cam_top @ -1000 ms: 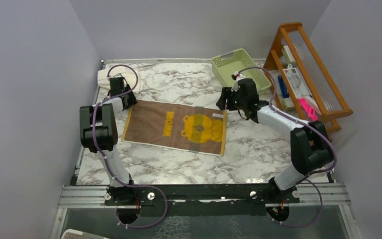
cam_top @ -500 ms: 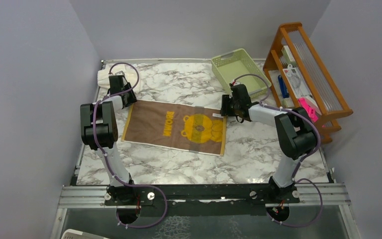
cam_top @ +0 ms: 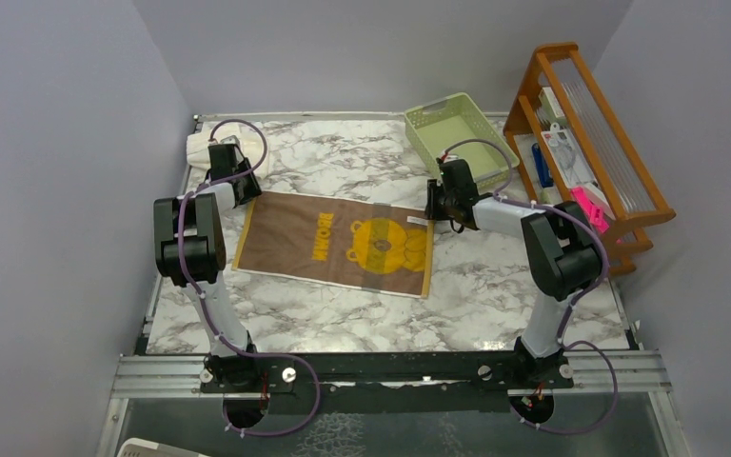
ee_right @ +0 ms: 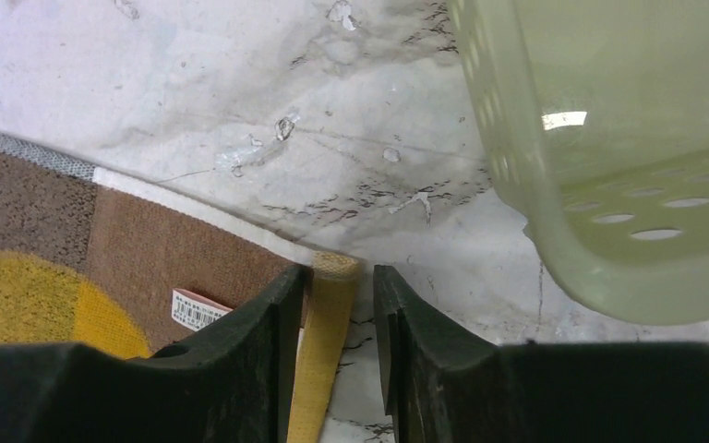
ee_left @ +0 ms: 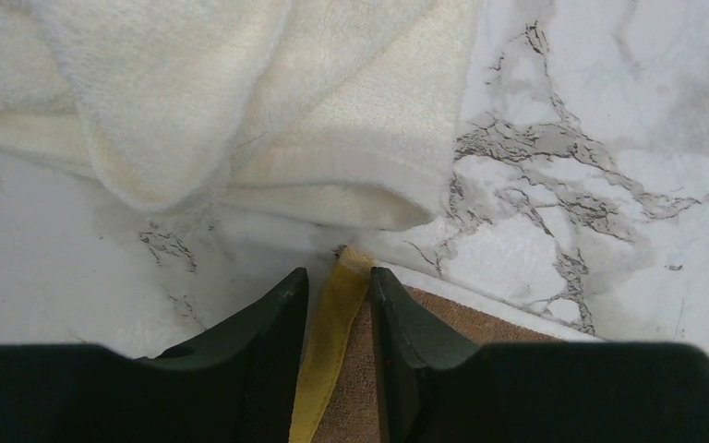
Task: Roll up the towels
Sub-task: Fold the towel at the center of the board.
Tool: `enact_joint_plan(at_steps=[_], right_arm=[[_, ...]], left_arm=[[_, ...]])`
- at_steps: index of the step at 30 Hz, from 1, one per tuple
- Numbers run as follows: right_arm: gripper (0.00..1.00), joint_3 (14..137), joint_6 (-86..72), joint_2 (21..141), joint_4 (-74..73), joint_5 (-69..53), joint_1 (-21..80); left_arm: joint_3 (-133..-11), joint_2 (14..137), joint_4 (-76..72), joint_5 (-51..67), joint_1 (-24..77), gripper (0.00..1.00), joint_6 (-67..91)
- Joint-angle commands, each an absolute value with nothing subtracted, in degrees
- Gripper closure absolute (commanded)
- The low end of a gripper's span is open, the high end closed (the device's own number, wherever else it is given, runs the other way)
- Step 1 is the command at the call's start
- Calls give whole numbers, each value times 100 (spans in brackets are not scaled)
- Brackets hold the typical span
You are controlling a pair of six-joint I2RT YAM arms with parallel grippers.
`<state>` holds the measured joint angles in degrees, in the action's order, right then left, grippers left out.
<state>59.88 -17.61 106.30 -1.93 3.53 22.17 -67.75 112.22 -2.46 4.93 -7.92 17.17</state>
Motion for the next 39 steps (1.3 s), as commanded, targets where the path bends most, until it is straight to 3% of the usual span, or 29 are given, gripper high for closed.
enact_joint_plan(at_steps=[1, 3, 4, 22, 35, 39], right_arm=[[76, 6048, -1635, 10850, -272, 513, 2269], [93, 6080, -1651, 10863, -285, 491, 2271], [99, 6094, -1664, 10856, -291, 472, 2271], [99, 6925, -1607, 10493, -282, 291, 1794], [99, 6000, -2033, 9696, -109, -55, 1582], [99, 5495, -2185, 9278, 61, -128, 1578]], left_arm=[[-6683, 11446, 17, 563, -831, 72, 1600], [-6675, 11452, -20, 678, -827, 97, 1553], [-6673, 11452, -14, 681, -826, 100, 1541], [-5802, 10304, -1275, 187, -855, 100, 1883], [-4156, 9297, -2845, 442, -877, 100, 2567], [-3580, 8817, -3192, -4, -870, 100, 2715]])
